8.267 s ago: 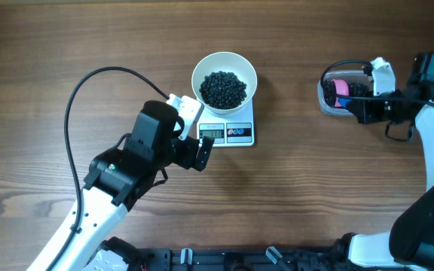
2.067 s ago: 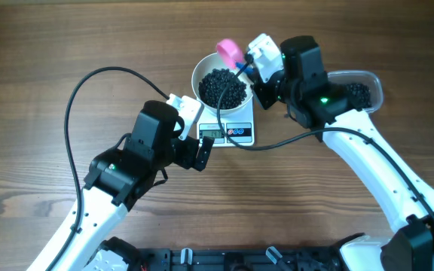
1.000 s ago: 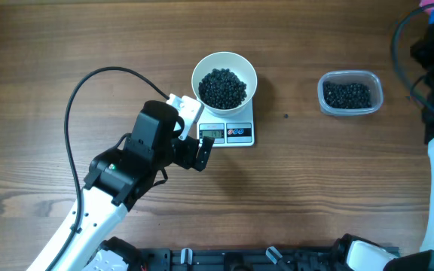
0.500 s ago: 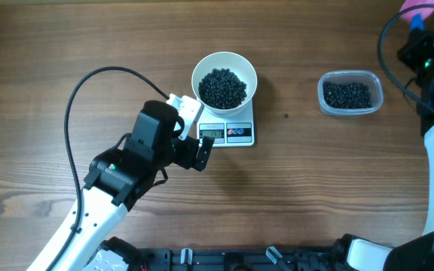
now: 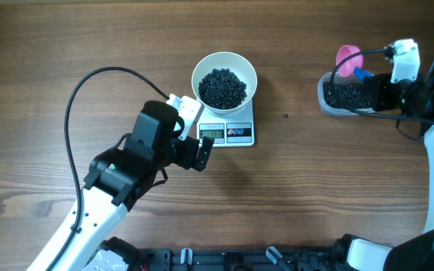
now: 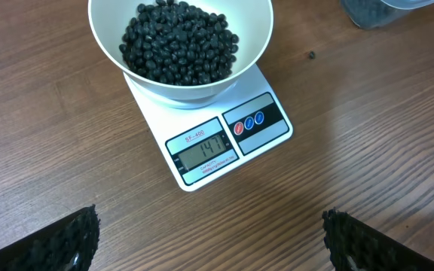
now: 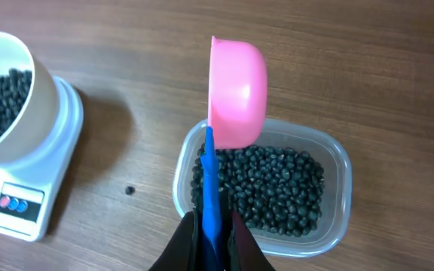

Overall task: Scoop item into bowl and weigh 150g on scale
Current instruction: 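Dip the scoop into the black beans with the right gripper for a small amount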

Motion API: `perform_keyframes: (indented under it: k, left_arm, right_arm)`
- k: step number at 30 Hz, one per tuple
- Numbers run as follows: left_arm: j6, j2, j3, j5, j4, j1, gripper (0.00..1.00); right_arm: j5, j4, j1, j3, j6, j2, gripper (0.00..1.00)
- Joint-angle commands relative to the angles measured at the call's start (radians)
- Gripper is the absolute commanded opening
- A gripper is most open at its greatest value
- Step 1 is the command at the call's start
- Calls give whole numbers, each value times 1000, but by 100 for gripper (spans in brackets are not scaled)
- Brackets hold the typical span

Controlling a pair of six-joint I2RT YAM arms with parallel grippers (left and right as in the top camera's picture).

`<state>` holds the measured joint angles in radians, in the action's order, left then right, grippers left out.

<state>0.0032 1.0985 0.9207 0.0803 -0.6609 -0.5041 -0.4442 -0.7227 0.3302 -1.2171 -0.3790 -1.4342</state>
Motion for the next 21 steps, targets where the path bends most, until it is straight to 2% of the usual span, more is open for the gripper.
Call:
perform_keyframes:
  k: [1, 3, 9, 13, 21]
  left_arm:
    - [16, 1, -3, 16, 2, -4, 100]
    - [16, 1, -3, 16, 2, -4, 100]
    - [16, 1, -3, 16, 2, -4, 100]
    - [16, 1, -3, 16, 2, -4, 100]
    - [16, 1, -3, 16, 2, -5, 100]
  right_arm:
    - [61, -14, -6, 15, -118, -26, 4]
    - [143, -31, -6, 16, -119, -55, 4]
    - [145, -110, -9, 17, -116, -117, 4]
    - [44, -131, -10, 24, -114, -131, 4]
    - [-28, -168, -10, 27, -82, -131, 4]
